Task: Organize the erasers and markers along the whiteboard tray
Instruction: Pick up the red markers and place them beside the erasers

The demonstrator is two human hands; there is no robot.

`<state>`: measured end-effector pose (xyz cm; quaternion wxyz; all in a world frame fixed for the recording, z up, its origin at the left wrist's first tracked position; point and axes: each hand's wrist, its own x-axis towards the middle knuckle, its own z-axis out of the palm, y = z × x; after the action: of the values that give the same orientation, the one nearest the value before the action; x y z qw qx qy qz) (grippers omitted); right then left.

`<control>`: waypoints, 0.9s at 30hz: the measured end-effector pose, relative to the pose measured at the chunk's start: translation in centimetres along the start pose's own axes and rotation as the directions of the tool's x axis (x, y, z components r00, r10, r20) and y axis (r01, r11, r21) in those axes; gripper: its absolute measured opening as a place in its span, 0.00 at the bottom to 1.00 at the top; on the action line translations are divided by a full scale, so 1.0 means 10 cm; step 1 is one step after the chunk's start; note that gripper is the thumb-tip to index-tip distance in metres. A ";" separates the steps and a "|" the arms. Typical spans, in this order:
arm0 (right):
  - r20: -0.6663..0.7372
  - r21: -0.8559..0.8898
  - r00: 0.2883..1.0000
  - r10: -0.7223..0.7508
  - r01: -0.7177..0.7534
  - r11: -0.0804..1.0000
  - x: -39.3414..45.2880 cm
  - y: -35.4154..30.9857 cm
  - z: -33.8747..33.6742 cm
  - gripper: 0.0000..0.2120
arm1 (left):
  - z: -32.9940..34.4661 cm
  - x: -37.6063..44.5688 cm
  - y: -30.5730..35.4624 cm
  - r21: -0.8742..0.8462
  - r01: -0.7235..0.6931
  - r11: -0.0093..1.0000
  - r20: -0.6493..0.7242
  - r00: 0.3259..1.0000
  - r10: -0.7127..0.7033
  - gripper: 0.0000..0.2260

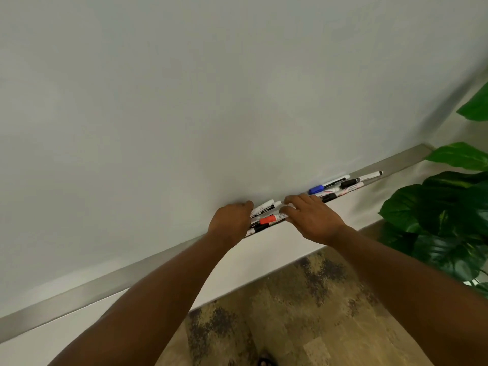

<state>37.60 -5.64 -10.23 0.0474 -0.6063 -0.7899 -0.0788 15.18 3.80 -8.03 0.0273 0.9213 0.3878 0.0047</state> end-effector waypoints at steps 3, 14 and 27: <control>-0.021 -0.001 0.999 -0.045 0.045 0.999 0.15 -0.19 -0.11 0.16 | -0.02 -0.15 -0.14 -0.013 0.043 0.999 0.007 0.999 -0.043 0.09; 0.043 -0.004 0.972 -0.232 0.233 0.973 0.75 -1.33 -0.34 0.24 | -0.17 -1.21 -0.95 -0.102 0.233 0.967 0.045 0.972 -0.229 0.12; -0.181 0.023 0.903 -0.391 0.401 0.916 1.54 -3.09 -0.38 0.16 | -0.31 -2.79 -2.19 -0.010 0.439 0.898 -0.055 0.897 -0.439 0.12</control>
<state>3.70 0.47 -5.90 0.1168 -0.4225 -0.8913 -0.1155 -20.07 -0.67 -5.79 0.0156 0.8096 0.5862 0.0237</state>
